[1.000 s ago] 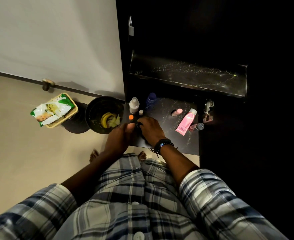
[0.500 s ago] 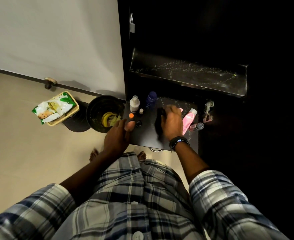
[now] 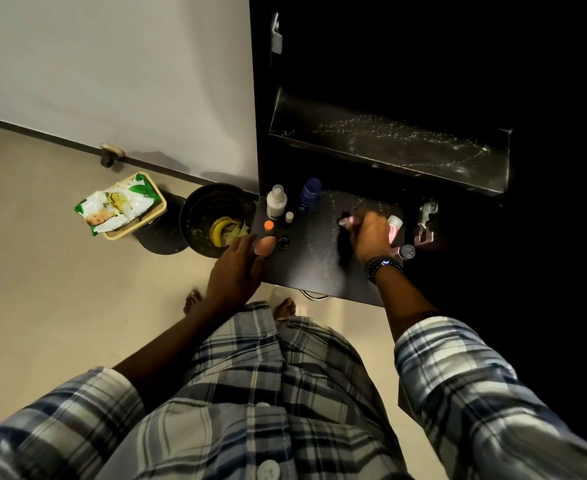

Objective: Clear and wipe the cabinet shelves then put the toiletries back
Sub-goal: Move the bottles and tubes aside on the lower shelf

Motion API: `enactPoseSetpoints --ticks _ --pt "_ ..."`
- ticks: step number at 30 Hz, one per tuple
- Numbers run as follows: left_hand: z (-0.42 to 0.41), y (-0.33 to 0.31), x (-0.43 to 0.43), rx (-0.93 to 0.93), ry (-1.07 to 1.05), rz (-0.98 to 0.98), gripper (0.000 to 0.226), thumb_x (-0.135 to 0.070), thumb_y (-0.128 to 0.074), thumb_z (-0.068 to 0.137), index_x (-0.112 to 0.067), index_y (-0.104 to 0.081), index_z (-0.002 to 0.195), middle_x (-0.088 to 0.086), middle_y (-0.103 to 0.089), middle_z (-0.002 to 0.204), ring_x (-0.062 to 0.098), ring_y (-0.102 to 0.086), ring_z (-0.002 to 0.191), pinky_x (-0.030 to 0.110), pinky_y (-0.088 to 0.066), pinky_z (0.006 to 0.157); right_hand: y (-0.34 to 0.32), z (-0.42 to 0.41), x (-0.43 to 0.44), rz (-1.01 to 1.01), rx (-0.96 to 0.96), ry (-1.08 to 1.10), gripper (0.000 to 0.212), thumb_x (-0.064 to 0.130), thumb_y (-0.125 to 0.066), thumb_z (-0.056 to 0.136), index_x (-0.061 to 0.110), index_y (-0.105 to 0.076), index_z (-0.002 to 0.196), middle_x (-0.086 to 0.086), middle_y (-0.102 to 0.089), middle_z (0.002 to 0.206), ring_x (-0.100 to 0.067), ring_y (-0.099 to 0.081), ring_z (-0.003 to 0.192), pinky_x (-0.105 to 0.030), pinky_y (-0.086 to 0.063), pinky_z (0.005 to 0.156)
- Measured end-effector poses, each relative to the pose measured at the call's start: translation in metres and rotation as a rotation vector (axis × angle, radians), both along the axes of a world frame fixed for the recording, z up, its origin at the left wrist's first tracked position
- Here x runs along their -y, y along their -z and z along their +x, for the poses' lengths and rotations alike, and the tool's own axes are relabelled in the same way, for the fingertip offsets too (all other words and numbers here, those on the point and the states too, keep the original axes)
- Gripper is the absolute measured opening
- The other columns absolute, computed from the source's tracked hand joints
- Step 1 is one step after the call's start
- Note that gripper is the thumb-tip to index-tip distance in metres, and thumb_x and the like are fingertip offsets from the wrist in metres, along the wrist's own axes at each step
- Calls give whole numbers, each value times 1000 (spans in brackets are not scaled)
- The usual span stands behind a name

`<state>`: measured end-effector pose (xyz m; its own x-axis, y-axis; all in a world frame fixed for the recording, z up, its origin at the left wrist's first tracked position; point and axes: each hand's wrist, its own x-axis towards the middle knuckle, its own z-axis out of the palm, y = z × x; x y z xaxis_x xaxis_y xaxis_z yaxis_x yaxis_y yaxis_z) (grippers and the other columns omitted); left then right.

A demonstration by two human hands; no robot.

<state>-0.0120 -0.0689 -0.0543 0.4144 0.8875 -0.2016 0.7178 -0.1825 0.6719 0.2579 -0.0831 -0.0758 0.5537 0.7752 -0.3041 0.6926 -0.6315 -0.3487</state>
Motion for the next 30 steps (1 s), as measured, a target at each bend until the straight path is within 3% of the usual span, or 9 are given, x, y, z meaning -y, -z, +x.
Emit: enactPoseSetpoints --ticks 3,7,13,21,24,27,30 --pt "-3 1 -2 0 -7 -8 46 -30 -57 92 -11 -46 132 12 -54 129 29 -60 104 38 -51 79 -6 -33 0 80 -165 -129 22 24 -62 87 13 -70 104 -15 -71 101 -33 -64 94 -36 -49 83" --pt "-4 -1 -5 -10 -12 -36 50 -33 -55 92 -10 -43 135 13 -51 133 28 -58 109 40 -51 83 -15 -68 -7 126 -258 -243 16 16 -62 88 11 -69 102 -4 -73 103 -22 -65 97 -24 -45 81" --pt "-4 -1 -6 -5 -1 -54 52 -32 -55 92 -10 -41 137 13 -49 136 29 -55 113 42 -49 88 -15 -77 -15 67 -238 -334 17 4 -58 86 12 -67 99 -4 -71 105 -21 -65 101 -24 -46 84" --pt "-3 -1 -5 -4 12 -68 54 -27 -58 91 -10 -39 139 13 -47 138 30 -53 116 42 -48 90 -21 -79 -14 30 -200 -374 32 2 -54 86 12 -63 116 -14 -64 116 -32 -59 107 -32 -46 88" --pt "-3 -1 -5 1 15 -68 54 -26 -58 91 -10 -39 139 13 -47 138 30 -53 116 45 -49 91 -28 -67 2 38 -143 -191 30 1 -51 88 3 -60 117 -22 -64 112 -38 -60 103 -37 -46 84" --pt "-3 -1 -5 -1 18 -65 54 -27 -58 91 -10 -39 139 13 -47 137 30 -53 115 45 -50 90 -27 -46 20 32 -159 239 19 8 -55 91 -5 -62 102 -25 -66 105 -38 -62 100 -37 -47 82" --pt "-1 -1 -5 -6 21 -54 52 -25 -59 91 -10 -40 137 13 -48 136 31 -53 115 44 -49 89 -10 -26 36 -26 -245 647 33 20 -60 90 -6 -59 109 -24 -63 116 -38 -60 109 -38 -47 90"
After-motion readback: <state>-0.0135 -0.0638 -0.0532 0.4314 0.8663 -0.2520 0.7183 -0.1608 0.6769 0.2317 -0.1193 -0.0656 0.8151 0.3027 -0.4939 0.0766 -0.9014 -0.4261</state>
